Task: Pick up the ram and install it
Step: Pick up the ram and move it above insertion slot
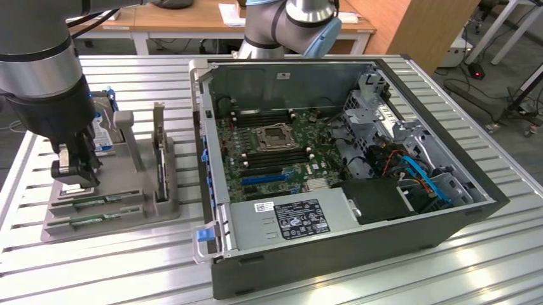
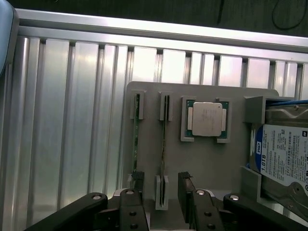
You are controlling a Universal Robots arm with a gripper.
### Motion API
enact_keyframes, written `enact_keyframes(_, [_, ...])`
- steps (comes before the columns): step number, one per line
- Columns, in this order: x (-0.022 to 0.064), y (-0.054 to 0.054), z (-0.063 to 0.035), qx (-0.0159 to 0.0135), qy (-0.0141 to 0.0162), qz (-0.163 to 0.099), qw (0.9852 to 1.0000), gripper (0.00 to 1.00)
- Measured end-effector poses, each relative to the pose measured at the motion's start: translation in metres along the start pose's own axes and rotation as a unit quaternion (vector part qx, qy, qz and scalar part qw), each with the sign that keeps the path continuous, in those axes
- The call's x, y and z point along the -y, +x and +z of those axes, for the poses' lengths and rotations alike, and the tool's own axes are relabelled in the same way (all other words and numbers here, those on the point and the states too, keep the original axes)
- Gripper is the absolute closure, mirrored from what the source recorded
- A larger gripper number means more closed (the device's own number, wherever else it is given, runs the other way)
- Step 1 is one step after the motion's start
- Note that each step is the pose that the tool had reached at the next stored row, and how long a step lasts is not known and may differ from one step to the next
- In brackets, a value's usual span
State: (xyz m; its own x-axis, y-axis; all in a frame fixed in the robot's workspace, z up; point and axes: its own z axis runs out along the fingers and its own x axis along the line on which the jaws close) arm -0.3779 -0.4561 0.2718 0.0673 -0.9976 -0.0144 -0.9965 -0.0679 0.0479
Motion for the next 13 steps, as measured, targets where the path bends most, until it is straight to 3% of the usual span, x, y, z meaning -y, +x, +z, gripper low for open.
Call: enact_keyframes(13, [0.0001, 0.0000, 0.0022, 0.0000, 0.0000, 0.000, 1.0000, 0.59])
